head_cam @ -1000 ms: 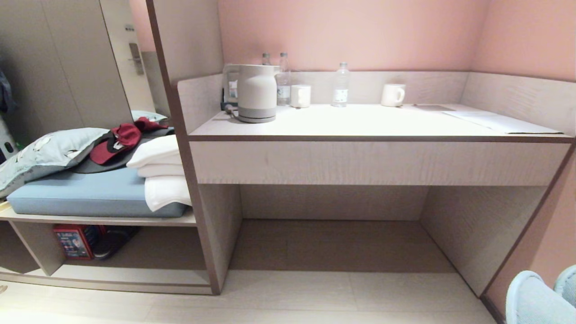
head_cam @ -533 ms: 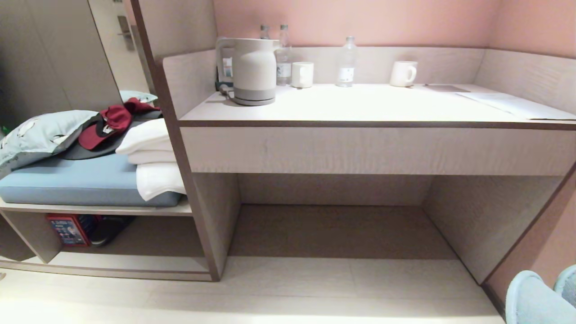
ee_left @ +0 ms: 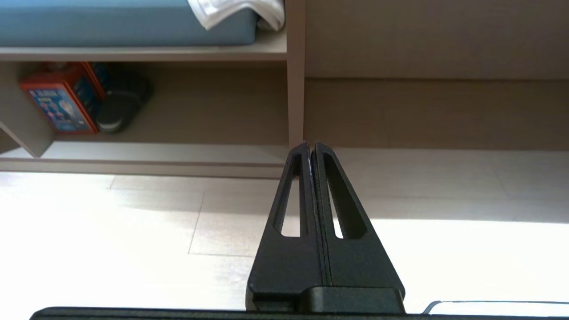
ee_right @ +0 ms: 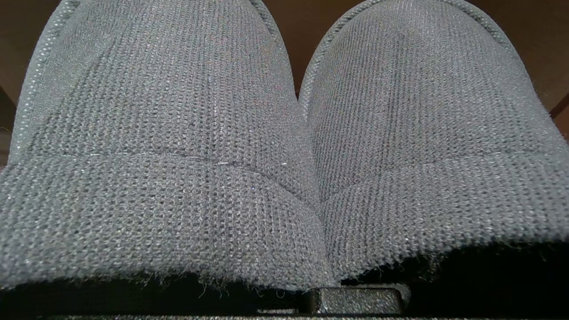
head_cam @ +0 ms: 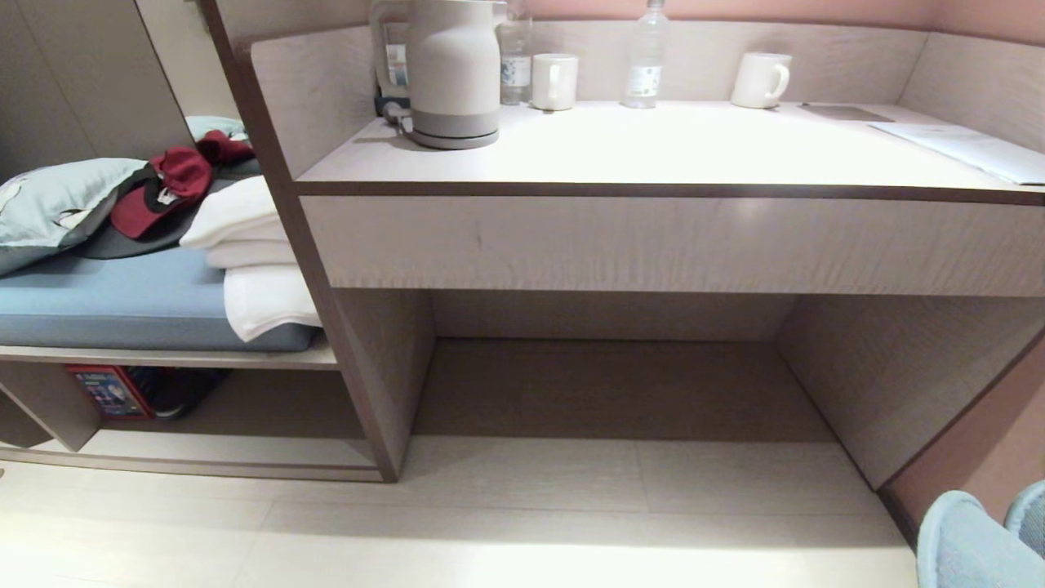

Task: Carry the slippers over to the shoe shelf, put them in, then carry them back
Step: Place the slippers on the floor

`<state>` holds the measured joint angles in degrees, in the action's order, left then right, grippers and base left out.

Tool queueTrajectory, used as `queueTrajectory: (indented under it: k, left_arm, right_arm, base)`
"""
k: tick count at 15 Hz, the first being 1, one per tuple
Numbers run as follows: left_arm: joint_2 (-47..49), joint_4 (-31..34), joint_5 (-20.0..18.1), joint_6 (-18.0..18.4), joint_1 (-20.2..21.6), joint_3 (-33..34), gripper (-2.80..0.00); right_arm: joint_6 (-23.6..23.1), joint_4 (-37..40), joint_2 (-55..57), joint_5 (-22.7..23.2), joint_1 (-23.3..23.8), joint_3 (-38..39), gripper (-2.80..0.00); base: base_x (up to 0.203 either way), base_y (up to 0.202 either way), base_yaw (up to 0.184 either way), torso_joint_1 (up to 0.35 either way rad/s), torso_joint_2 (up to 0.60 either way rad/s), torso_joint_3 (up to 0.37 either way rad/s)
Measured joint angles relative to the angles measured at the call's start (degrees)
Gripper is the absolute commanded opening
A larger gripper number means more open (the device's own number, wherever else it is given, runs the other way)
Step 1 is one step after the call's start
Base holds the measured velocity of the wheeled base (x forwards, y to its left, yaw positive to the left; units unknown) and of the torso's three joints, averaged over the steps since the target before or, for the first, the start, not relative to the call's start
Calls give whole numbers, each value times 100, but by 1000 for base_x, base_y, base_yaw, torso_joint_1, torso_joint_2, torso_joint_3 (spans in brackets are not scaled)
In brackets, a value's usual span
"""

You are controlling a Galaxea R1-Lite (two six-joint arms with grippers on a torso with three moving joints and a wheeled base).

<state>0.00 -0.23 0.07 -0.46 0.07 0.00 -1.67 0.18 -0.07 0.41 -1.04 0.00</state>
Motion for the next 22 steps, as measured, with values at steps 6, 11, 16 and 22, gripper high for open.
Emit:
queueTrajectory:
  k: [6,11,16,22]
  left_arm:
    - [0,1,1,2,0,0,-280]
    - [0,-2,1,5,0,0,-280]
    - [0,-2,1,5,0,0,-280]
    - [2,-2,1,5,0,0,-280]
  right_arm:
    - [2,-2,0,0,-4,0,-280]
    - [0,0,0,0,-1,0,-280]
    - [2,0,0,0,-1,0,-280]
    - [-4,0,0,0,0,0,-280]
  base:
    - [0,0,0,5,3,-196]
    - [0,0,0,4,5,-201]
    - [0,0,0,2,1,-197]
    - [0,0,0,5,1,-198]
